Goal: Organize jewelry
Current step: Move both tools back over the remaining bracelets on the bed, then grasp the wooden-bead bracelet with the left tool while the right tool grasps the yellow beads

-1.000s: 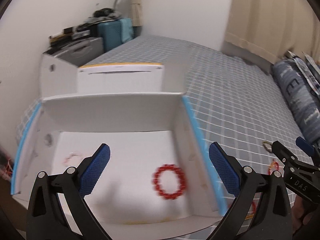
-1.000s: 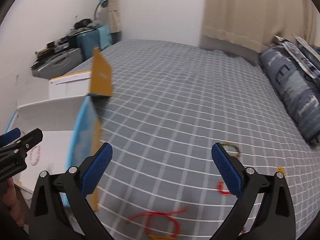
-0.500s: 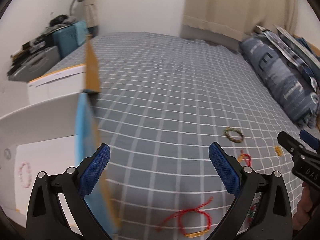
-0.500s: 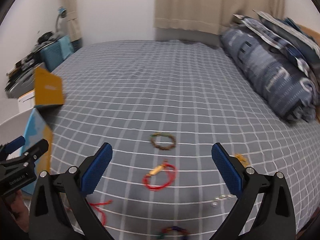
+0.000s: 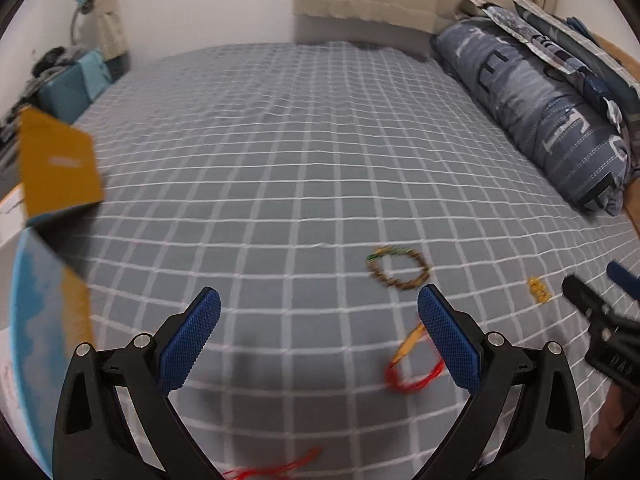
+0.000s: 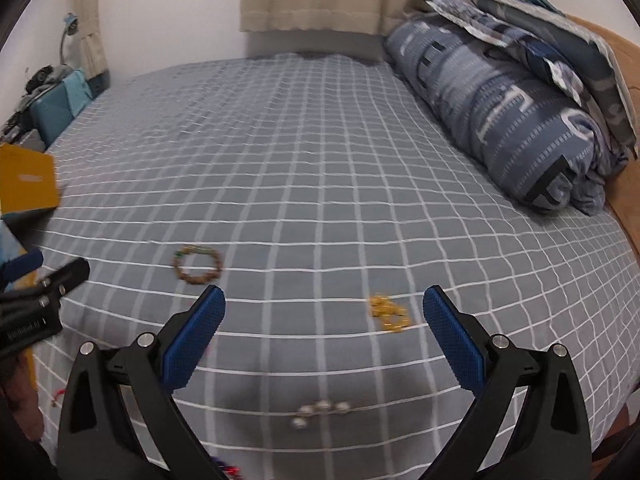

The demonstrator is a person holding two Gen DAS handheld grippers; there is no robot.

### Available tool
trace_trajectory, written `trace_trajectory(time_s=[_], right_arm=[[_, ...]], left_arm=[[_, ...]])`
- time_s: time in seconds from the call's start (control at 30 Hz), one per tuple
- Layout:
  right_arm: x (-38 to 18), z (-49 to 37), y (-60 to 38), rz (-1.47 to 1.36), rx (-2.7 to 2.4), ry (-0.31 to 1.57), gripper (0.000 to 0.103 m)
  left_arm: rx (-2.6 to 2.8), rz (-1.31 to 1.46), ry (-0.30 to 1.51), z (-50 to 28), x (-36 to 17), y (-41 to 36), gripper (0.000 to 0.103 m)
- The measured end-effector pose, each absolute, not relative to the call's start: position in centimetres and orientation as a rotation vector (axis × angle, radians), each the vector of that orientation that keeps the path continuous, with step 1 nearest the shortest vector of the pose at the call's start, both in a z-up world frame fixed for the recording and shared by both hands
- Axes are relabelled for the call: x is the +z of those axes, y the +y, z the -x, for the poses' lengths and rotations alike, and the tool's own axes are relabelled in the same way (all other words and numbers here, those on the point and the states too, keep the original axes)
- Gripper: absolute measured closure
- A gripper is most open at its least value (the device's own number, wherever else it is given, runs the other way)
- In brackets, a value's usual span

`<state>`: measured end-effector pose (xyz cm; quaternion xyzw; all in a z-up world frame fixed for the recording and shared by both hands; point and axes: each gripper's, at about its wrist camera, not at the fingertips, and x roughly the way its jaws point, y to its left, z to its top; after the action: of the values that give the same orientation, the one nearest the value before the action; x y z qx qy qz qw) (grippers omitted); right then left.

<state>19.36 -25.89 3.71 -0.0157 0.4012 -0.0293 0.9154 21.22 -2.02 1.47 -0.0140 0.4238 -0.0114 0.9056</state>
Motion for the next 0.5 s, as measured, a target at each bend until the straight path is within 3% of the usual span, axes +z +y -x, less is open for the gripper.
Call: trace_trajectory(time_s=[0.5], right_arm=[[-0.4, -24.4, -31.2, -0.076, -0.124, 0.934, 0.008]], left_arm=[[-0.036, -0.014, 0.941, -28.5, -3.0, -5.7, 0.006]])
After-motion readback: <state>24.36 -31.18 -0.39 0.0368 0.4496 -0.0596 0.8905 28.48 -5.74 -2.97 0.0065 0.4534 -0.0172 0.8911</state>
